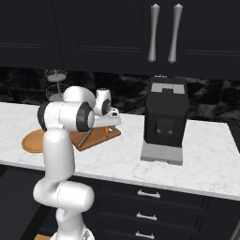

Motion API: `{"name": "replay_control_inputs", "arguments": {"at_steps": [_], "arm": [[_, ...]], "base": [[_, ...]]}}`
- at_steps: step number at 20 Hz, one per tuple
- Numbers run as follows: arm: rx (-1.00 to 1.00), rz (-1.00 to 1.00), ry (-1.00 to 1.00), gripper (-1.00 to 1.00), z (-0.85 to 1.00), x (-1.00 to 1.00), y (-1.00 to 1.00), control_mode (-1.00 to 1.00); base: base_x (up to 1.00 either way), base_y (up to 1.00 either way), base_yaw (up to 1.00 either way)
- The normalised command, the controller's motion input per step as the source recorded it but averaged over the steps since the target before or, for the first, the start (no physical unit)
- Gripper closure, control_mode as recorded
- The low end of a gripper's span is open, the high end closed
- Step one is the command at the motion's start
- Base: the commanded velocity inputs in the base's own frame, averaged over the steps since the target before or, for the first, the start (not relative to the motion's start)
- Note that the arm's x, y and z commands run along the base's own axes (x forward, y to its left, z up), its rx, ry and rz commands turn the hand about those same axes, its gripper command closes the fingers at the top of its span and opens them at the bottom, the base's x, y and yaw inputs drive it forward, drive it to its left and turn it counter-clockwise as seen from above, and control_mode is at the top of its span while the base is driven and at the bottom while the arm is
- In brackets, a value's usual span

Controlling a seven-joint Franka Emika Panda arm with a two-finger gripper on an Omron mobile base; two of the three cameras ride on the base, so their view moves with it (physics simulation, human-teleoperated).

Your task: Pick up the knife from the drawer and place it on the cutting board. Then place the meat from the plate to the cutting board.

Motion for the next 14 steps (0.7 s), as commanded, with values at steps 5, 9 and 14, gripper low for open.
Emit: {"name": "replay_control_inputs", "arguments": {"at_steps": [5,9,14], "arm": [[0.0,0.0,-0.16,-1.0,0.47,-0.7,0.0,-1.0],[0.0,0.0,-0.16,-1.0,0.59,-0.66,0.0,-1.0],[0.0,0.0,-0.14,-1.0,0.4,-0.65,0.0,-1.0]], "base": [[0.0,0.0,0.0],[0.0,0.0,0.0],[0.0,0.0,0.0]]}}
